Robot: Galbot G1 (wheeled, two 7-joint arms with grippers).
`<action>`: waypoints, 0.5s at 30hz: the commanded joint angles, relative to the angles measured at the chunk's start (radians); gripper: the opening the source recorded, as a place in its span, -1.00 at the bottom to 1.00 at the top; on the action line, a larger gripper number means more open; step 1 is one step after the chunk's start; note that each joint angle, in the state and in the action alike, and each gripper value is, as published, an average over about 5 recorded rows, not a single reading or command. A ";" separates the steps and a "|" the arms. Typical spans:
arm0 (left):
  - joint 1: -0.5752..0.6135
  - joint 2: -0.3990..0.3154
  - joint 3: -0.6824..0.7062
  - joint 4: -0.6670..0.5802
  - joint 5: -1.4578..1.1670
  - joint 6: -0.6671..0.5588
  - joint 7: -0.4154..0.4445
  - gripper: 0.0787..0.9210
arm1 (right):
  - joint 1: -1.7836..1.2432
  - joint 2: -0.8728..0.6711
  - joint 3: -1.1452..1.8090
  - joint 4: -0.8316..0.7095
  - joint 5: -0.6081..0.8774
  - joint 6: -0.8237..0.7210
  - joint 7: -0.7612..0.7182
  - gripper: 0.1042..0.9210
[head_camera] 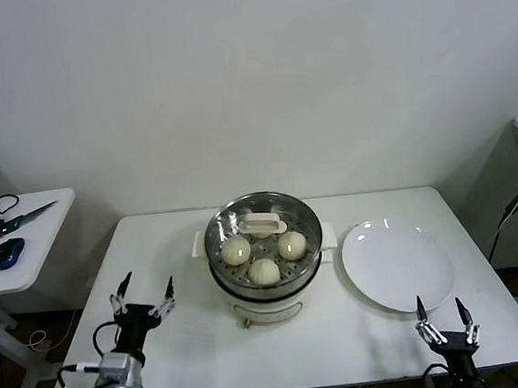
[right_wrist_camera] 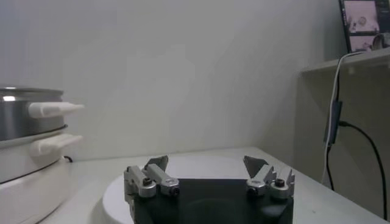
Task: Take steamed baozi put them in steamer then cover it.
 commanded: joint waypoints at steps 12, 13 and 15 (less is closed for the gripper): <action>0.066 -0.017 -0.049 0.168 -0.231 -0.165 -0.026 0.77 | -0.006 -0.008 -0.008 -0.009 -0.004 0.008 -0.003 0.76; 0.066 -0.018 -0.049 0.164 -0.231 -0.165 -0.024 0.77 | -0.007 -0.008 -0.009 -0.009 -0.004 0.008 -0.003 0.76; 0.068 -0.019 -0.048 0.159 -0.230 -0.165 -0.019 0.77 | -0.007 -0.008 -0.009 -0.009 -0.004 0.007 -0.004 0.76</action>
